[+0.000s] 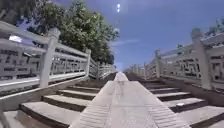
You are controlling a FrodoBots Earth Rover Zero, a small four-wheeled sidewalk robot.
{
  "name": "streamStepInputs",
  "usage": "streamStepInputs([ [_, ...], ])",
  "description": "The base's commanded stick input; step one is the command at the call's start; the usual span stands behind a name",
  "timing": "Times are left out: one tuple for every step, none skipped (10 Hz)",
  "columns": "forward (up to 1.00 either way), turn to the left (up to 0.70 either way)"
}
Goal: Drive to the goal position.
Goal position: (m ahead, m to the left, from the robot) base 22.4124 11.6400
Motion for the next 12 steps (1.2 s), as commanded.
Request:
streamStepInputs([
  [0.45,0.0],
  [0.45,0.0],
  [0.45,0.0],
  [0.45,0.0],
  [0.45,0.0],
  [0.45,0.0],
  [0.45,0.0],
  [0.45,0.0],
  [0.45,0.0],
  [0.45,0.0],
  [0.45,0.0],
  [0.45,0.0],
])
